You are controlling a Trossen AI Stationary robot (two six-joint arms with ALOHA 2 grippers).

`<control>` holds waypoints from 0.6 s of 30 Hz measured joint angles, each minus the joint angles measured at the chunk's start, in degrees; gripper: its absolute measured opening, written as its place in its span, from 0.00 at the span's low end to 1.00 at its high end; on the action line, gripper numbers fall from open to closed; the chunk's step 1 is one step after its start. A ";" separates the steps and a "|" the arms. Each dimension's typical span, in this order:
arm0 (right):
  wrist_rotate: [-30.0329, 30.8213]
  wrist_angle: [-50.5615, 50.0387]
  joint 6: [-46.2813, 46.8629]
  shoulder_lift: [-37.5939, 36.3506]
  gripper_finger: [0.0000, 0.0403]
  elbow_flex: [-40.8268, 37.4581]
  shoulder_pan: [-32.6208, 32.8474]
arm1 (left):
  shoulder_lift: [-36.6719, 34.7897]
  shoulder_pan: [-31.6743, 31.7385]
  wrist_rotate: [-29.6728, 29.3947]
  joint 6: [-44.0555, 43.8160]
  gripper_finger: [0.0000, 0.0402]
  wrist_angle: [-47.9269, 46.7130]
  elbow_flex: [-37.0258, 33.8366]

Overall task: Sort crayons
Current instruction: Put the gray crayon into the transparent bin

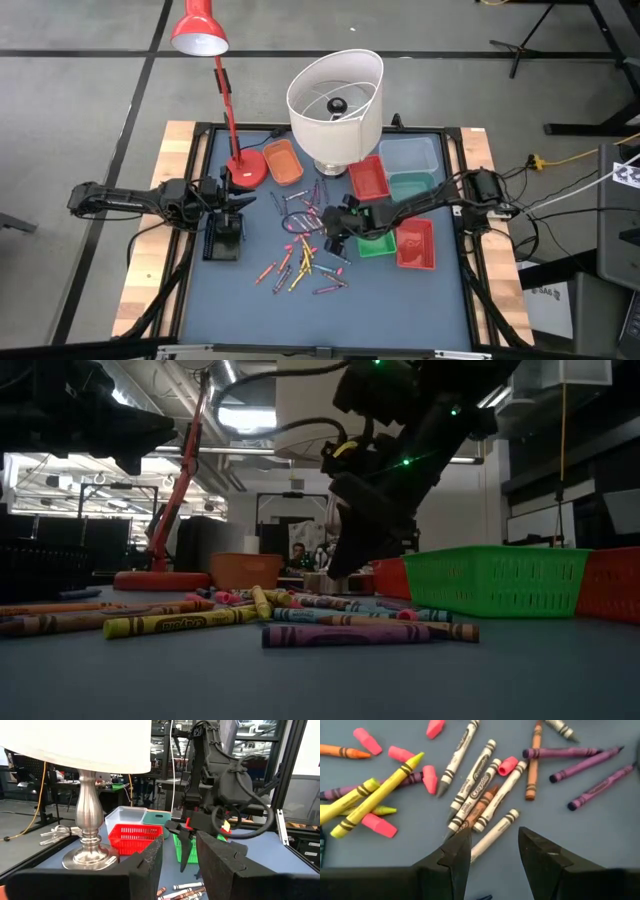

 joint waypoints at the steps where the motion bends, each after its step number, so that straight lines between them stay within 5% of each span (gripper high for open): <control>1: -0.27 -0.06 0.04 0.00 0.41 0.00 -0.02 | 0.00 0.00 0.00 0.00 0.26 0.00 -0.02; 18: -1.99 -0.12 1.26 3.54 0.40 -0.02 0.11 | 0.00 0.00 -0.02 0.00 0.26 -0.16 0.00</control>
